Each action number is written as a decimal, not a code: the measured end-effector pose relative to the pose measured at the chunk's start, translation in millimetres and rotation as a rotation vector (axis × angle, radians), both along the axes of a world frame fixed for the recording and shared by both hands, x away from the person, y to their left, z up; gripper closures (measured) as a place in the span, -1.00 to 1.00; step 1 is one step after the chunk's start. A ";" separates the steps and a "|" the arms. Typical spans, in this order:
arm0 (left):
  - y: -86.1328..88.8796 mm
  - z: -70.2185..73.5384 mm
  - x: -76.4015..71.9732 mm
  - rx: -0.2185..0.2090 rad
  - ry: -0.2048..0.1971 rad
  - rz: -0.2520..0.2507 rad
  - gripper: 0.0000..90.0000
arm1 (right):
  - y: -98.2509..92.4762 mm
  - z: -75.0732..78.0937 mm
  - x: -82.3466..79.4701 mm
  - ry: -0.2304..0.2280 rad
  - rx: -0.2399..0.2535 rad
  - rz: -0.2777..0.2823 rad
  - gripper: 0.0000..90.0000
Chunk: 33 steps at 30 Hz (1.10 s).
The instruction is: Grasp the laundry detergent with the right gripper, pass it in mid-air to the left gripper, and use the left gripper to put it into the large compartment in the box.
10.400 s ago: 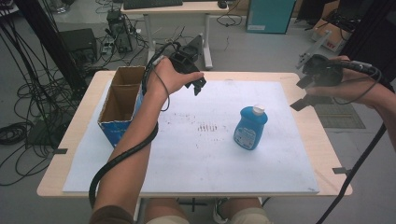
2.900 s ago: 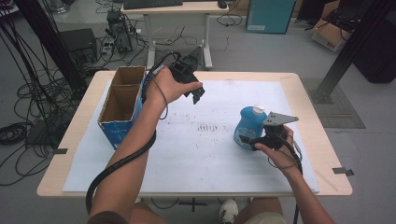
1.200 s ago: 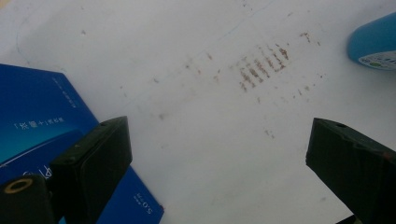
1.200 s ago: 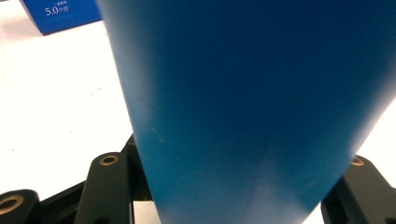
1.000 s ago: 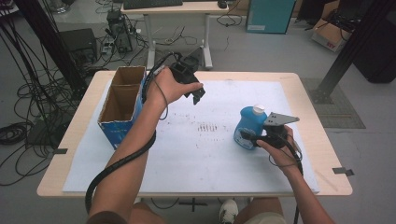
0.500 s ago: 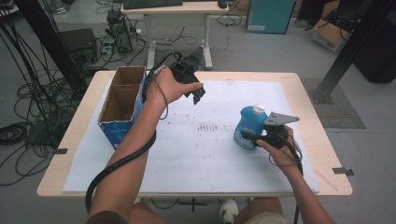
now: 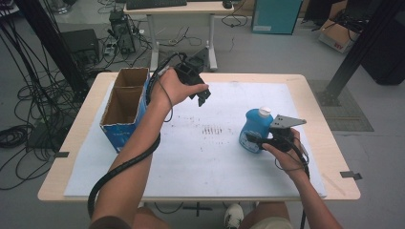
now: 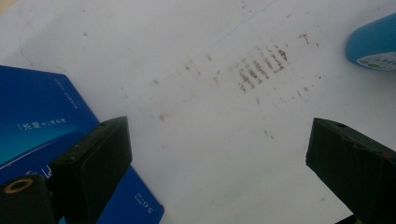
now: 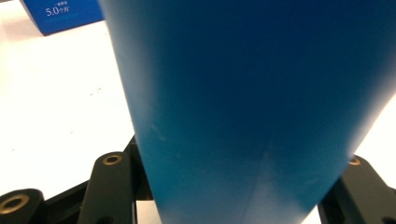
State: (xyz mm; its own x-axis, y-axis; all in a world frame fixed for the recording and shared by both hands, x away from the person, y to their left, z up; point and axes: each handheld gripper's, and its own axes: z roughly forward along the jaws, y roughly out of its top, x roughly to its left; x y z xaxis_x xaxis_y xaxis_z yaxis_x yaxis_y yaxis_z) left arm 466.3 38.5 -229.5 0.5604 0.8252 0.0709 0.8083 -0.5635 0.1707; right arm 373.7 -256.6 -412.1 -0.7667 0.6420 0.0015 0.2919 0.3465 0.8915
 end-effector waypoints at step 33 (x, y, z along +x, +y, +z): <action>-3.4 4.7 -1.4 0.003 -0.010 -0.006 -0.84 | -0.1 -0.6 -0.5 0.001 0.006 -0.005 -0.06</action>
